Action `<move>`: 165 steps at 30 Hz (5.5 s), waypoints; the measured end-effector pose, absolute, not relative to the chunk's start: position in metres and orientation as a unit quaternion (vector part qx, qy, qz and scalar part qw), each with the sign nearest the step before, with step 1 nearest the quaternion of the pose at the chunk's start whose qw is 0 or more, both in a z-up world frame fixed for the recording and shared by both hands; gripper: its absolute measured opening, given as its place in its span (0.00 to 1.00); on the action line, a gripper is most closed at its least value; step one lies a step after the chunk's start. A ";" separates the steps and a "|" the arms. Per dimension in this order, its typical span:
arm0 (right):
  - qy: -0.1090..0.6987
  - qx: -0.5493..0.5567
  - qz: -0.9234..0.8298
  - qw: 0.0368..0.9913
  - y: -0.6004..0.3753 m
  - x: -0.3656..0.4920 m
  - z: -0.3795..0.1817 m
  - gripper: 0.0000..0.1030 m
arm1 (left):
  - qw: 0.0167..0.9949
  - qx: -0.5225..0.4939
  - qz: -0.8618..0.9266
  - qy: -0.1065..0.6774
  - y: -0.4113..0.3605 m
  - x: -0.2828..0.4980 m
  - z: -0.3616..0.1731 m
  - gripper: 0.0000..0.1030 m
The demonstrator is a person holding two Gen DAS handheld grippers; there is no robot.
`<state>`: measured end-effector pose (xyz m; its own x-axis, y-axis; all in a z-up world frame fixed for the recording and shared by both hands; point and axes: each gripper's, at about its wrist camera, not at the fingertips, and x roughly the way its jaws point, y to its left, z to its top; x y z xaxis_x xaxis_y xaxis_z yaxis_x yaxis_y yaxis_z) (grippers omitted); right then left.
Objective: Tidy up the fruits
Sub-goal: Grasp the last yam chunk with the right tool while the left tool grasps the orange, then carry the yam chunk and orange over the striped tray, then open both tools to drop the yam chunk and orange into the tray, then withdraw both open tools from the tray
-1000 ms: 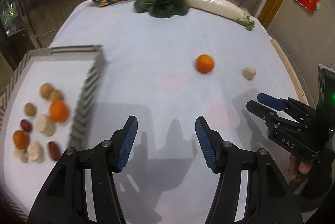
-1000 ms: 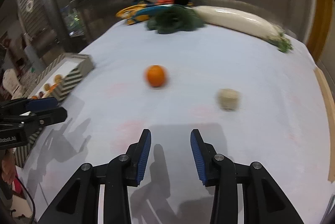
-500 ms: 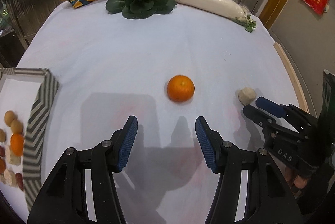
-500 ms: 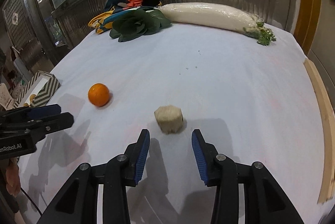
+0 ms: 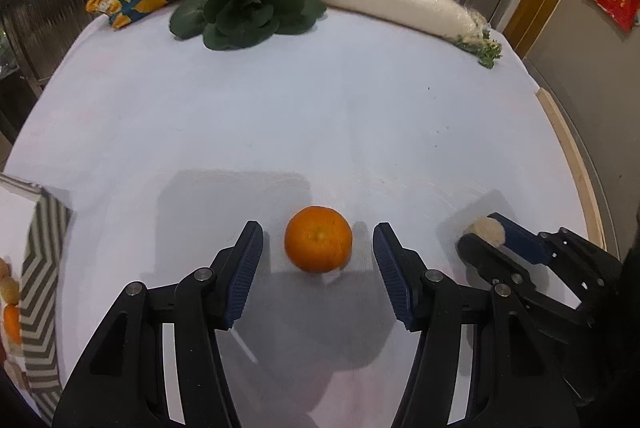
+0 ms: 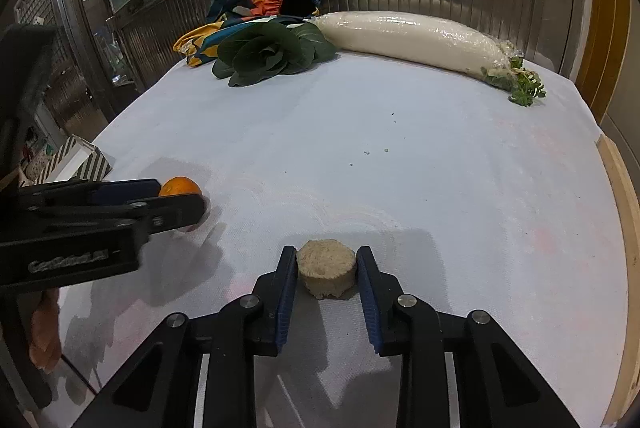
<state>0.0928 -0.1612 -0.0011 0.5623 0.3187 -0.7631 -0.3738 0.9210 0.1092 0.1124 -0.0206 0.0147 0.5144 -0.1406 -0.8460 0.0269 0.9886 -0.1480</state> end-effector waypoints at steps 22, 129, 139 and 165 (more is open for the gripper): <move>0.397 -0.029 0.204 0.894 -0.129 0.032 0.024 0.28 | 0.883 -0.063 -0.015 0.465 0.022 0.033 0.031 0.31; 0.330 -0.051 0.358 0.872 0.093 -0.061 0.063 0.40 | 0.915 -0.071 0.149 0.368 0.198 -0.126 0.062 0.59; 0.325 -0.046 0.359 0.874 0.083 -0.071 0.065 0.40 | 0.920 -0.064 0.147 0.358 0.186 -0.132 0.071 0.59; 0.331 -0.048 0.363 0.870 0.083 -0.068 0.063 0.41 | 0.919 -0.061 0.150 0.358 0.185 -0.132 0.069 0.59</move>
<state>-0.0685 0.0828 0.0628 0.5169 0.5996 -0.6110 -0.6632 0.7318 0.1572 -0.1319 0.1845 0.0694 0.6981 0.2333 -0.6769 -0.3202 0.9474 -0.0036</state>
